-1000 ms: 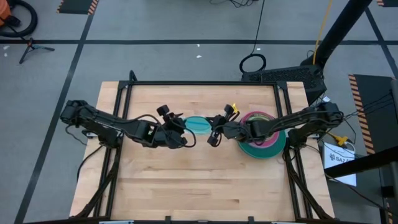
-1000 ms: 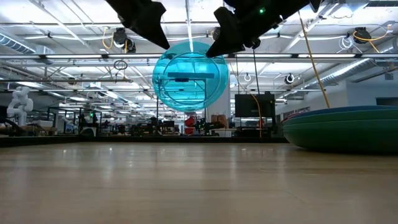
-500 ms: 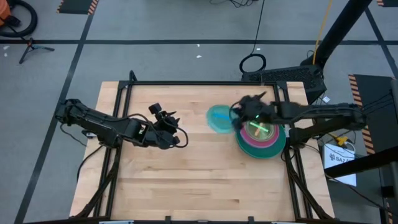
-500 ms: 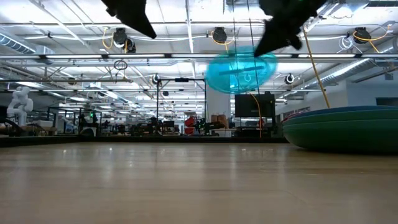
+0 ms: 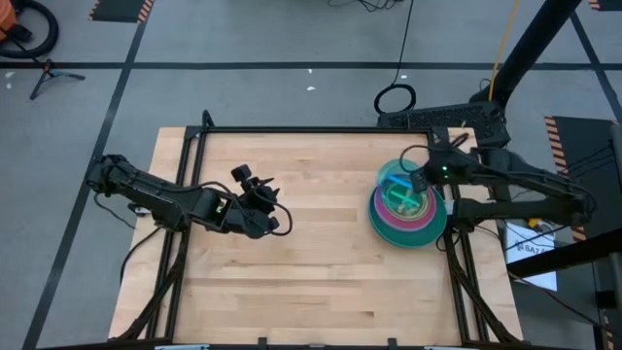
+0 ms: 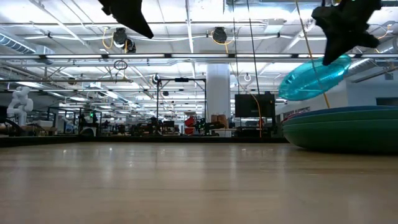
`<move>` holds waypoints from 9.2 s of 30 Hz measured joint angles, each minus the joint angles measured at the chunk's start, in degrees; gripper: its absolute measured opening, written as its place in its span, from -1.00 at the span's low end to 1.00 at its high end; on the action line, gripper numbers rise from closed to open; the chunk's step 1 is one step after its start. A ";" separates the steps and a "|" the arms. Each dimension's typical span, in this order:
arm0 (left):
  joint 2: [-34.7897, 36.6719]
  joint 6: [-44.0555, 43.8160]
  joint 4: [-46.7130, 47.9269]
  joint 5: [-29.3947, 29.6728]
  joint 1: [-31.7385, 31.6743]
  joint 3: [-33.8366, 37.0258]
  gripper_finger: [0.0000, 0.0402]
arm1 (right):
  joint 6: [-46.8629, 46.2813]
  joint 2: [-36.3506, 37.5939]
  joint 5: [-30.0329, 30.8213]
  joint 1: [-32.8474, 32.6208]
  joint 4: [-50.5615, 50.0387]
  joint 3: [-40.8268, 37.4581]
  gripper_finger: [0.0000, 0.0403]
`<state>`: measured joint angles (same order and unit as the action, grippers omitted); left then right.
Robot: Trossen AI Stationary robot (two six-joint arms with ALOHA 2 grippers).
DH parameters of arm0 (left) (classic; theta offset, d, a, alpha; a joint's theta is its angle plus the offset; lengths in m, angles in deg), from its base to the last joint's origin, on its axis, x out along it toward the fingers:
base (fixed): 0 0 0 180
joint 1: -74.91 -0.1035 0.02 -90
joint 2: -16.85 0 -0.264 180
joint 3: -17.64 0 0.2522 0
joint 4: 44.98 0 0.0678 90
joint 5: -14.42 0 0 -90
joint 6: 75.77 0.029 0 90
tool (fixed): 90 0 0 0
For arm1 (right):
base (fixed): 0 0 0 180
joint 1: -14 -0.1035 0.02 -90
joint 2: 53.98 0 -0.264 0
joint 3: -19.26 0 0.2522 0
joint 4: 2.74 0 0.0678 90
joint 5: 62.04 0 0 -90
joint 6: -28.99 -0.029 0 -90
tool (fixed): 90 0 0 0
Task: Stack plastic plates
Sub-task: Stack the light blue plate on top of the light green plate, then return to Home Position
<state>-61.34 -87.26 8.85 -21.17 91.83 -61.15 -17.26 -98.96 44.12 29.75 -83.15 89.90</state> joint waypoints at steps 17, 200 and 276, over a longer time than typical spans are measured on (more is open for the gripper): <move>0.00 -2.58 0.60 -0.09 2.89 0.00 -0.23 | -4.14 1.02 0.29 0.41 -5.61 0.00 -0.57; 77.09 20.21 -39.79 -50.35 -8.27 63.63 -0.23 | 55.96 32.71 9.25 -25.19 82.48 -56.00 -0.43; 77.09 20.21 -39.81 -50.38 -8.27 63.58 -0.23 | 55.96 32.71 9.25 -25.19 82.48 -56.02 -0.43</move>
<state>15.75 -67.06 -30.97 -71.55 83.56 2.43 38.70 -66.25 53.36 4.57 -0.67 33.88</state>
